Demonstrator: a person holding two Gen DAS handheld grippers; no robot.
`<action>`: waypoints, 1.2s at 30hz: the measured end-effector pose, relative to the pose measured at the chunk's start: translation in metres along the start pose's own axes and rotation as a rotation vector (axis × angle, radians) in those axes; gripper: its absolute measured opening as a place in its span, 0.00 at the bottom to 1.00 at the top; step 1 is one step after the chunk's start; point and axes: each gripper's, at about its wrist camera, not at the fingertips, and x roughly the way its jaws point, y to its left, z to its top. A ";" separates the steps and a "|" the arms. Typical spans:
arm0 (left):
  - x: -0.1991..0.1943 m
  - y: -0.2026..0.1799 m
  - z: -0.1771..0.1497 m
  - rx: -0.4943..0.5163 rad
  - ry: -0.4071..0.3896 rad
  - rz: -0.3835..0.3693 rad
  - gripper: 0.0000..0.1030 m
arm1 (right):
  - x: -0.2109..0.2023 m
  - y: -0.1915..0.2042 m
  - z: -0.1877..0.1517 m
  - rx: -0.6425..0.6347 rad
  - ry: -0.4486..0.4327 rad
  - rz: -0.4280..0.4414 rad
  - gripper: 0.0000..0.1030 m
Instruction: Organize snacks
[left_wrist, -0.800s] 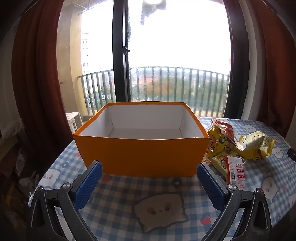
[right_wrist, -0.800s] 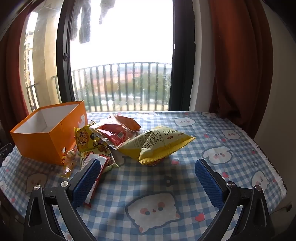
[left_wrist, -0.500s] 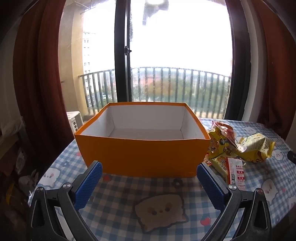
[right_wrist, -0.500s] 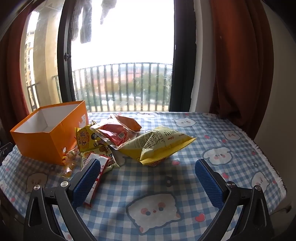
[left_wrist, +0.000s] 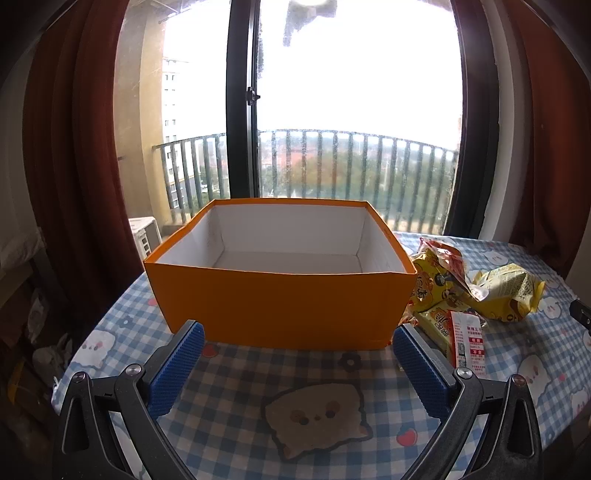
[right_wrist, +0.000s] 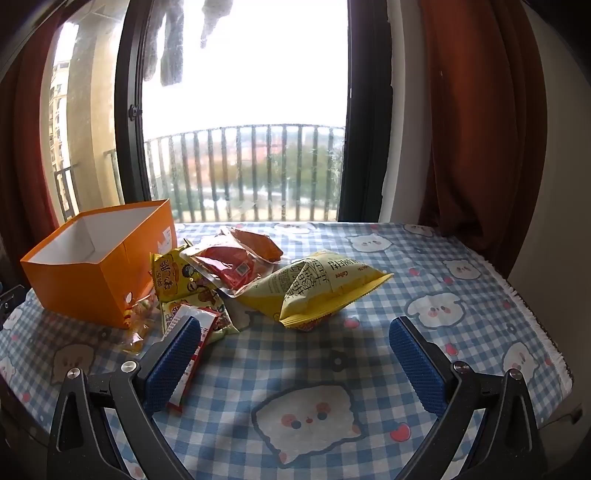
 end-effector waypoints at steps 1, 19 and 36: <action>0.000 0.000 0.000 0.001 -0.001 -0.001 1.00 | 0.000 0.000 0.000 0.000 0.001 0.001 1.00; 0.000 0.000 0.001 0.004 -0.002 0.010 1.00 | 0.001 0.004 -0.004 -0.004 0.004 0.002 1.00; -0.001 0.002 0.001 0.000 -0.004 0.005 1.00 | 0.002 0.002 -0.002 -0.003 0.008 0.001 1.00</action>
